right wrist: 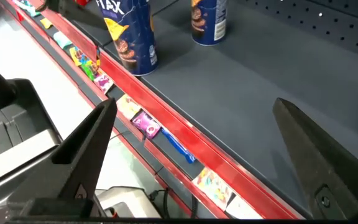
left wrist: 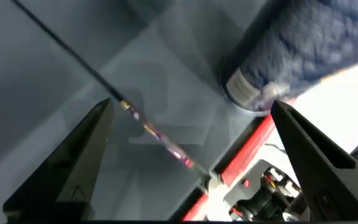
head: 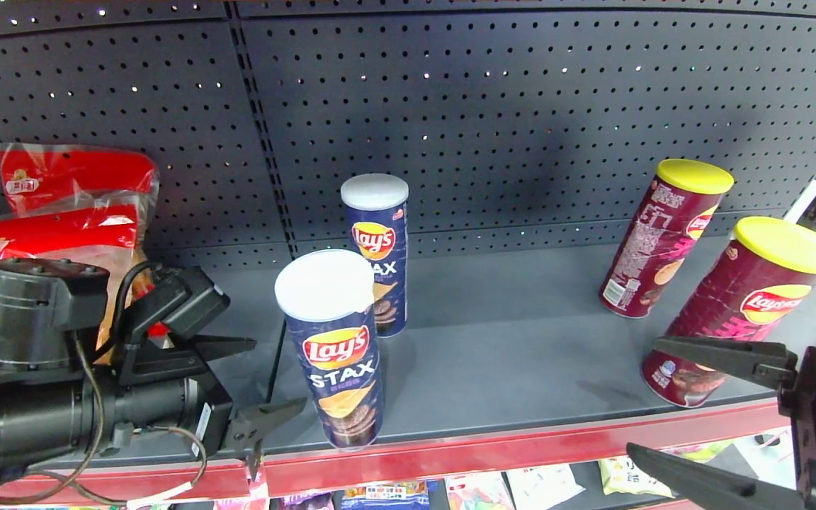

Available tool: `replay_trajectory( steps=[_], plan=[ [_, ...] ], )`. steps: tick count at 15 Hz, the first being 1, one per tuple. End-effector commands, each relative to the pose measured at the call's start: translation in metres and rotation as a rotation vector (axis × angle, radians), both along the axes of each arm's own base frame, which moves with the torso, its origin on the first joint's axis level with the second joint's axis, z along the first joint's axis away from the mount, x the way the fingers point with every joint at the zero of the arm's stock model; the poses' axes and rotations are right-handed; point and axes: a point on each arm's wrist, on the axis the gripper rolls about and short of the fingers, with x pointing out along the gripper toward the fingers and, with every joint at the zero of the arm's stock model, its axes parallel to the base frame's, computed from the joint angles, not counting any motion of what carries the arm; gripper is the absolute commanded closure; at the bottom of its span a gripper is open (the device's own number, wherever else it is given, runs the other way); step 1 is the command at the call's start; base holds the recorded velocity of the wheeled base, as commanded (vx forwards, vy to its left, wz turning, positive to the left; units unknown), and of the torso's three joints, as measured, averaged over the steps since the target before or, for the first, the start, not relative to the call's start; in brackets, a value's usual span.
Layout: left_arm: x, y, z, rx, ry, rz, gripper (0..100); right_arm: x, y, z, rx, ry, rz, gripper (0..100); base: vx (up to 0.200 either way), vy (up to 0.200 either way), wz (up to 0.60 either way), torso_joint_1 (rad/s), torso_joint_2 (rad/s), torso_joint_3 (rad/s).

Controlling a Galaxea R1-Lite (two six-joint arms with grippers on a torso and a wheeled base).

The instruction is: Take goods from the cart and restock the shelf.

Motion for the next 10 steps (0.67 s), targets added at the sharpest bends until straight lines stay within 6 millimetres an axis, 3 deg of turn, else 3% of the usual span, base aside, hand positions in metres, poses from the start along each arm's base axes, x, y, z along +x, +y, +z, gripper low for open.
replay_trajectory(
  steps=[1, 10],
  plan=[
    [0.007, -0.006, -0.001, 0.002, 0.007, -0.013, 0, 0.000, 0.000, 0.001, 0.002, -0.003, 0.001, 0, 0.000, 0.000, 0.00, 0.000, 0.00, 0.000],
    [0.020, -0.011, 0.002, 0.002, 0.000, -0.014, 0, 0.000, 0.000, 0.000, 0.001, -0.002, 0.000, 0, 0.000, 0.000, 0.00, 0.000, 0.00, 0.000]
  ],
)
